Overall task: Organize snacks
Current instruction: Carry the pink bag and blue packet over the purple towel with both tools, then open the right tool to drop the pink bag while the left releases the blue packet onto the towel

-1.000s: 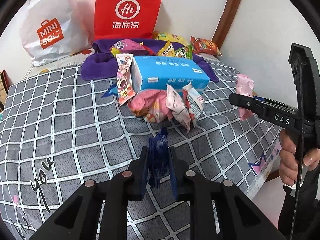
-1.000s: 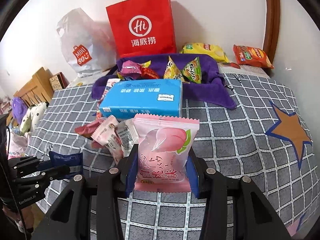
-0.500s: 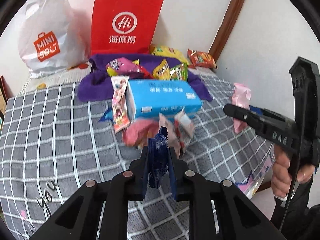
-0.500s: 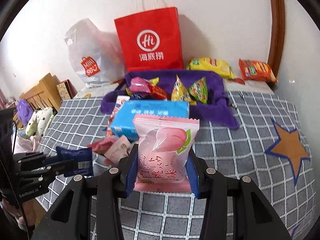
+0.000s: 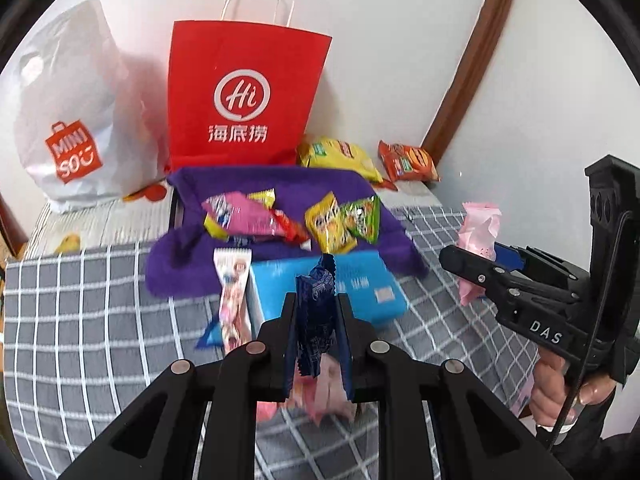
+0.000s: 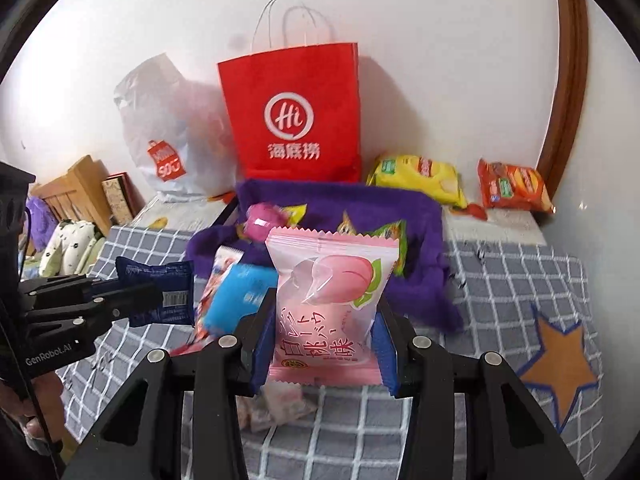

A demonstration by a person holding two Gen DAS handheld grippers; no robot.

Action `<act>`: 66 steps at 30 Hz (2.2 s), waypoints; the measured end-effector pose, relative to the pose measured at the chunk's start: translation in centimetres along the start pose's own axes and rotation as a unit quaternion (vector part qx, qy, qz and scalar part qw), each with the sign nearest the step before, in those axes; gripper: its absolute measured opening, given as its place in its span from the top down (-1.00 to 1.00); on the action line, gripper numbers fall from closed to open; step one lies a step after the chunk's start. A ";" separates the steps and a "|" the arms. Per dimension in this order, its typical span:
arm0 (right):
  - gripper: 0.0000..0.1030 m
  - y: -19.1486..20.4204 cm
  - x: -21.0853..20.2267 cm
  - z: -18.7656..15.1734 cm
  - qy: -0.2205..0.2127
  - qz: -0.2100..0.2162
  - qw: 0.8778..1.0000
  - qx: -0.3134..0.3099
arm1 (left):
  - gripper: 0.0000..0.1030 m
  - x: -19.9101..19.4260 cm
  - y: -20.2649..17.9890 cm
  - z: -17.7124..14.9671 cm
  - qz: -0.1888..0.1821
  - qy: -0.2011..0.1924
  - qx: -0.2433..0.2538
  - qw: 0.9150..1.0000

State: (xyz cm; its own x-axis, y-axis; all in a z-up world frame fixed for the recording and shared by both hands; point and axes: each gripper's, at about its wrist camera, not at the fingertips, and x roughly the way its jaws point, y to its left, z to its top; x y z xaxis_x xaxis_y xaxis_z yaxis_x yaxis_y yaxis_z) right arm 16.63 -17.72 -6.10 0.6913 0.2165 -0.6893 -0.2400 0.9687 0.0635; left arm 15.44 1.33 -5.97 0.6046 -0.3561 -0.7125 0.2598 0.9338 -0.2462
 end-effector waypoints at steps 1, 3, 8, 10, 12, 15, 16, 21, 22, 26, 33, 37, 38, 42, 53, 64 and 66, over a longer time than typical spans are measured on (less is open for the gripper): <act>0.15 -0.2 0.4 0.6 -0.001 0.001 1.000 0.001 | 0.67 0.3 0.0 0.6 0.000 0.000 0.002 1.000; 0.15 -0.6 1.3 1.5 -0.002 -0.003 1.000 0.001 | 0.67 1.0 0.1 1.8 0.004 -0.002 0.002 1.000; 0.15 -1.8 4.0 4.0 -0.003 -0.009 1.000 0.008 | 0.67 2.9 0.9 4.8 0.010 -0.005 0.001 1.000; 0.15 -2.4 5.0 5.0 -0.005 -0.011 1.000 0.009 | 0.67 3.6 1.3 5.8 0.016 -0.007 0.001 1.000; 0.15 -2.7 5.9 5.9 -0.008 -0.012 1.000 0.007 | 0.67 4.5 1.7 6.8 0.020 -0.008 0.001 1.000; 0.15 -3.5 7.7 7.2 -0.009 -0.023 1.000 0.009 | 0.67 5.6 2.2 7.9 0.034 -0.009 0.002 0.999; 0.15 -3.8 8.3 7.7 -0.008 -0.027 1.000 0.011 | 0.67 6.0 2.4 8.2 0.041 -0.010 0.003 0.999; 0.15 -4.6 10.8 9.3 -0.009 -0.025 1.000 0.015 | 0.67 8.3 3.6 9.3 0.055 -0.004 -0.007 0.998; 0.15 -4.7 11.5 9.6 -0.008 -0.024 1.000 0.014 | 0.67 8.6 3.7 9.5 0.055 -0.002 -0.008 0.998; 0.15 -5.0 14.2 10.1 0.006 -0.021 1.000 0.018 | 0.67 9.8 4.0 10.4 0.044 -0.002 -0.009 0.999; 0.15 -4.9 18.3 8.7 0.042 -0.032 0.999 0.002 | 0.67 12.5 4.1 11.4 0.023 0.000 -0.024 0.999; 0.15 -4.5 19.9 7.9 0.074 -0.026 0.997 -0.012 | 0.67 13.9 4.4 10.7 0.016 0.008 -0.025 1.000; 0.15 -4.3 20.2 7.7 0.076 -0.026 0.997 -0.016 | 0.67 14.4 4.6 10.6 0.015 0.016 -0.029 0.999; 0.15 -4.3 21.0 7.3 0.091 -0.019 0.996 -0.013 | 0.67 15.0 5.4 10.4 0.009 0.024 -0.041 0.999; -0.11 -4.4 20.8 7.3 0.093 -0.019 0.995 -0.013 | 0.67 16.5 5.9 9.9 -0.008 0.050 -0.055 0.997; -0.32 -5.5 17.2 9.1 0.042 -0.024 0.999 0.006 | 0.66 17.6 5.5 9.9 0.006 0.065 -0.053 0.996; -0.32 -5.7 16.7 9.3 0.036 -0.023 0.999 0.012 | 0.52 17.7 5.4 10.0 0.004 0.067 -0.057 0.996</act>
State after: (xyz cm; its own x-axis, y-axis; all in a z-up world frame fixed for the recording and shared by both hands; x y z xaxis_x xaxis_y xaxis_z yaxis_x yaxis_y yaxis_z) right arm 35.92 -18.52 -11.26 0.6495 0.1632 -0.7427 -0.1917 0.9803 0.0477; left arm 35.06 -0.28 -13.40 0.4990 -0.3473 -0.7940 0.1633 0.9374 -0.3075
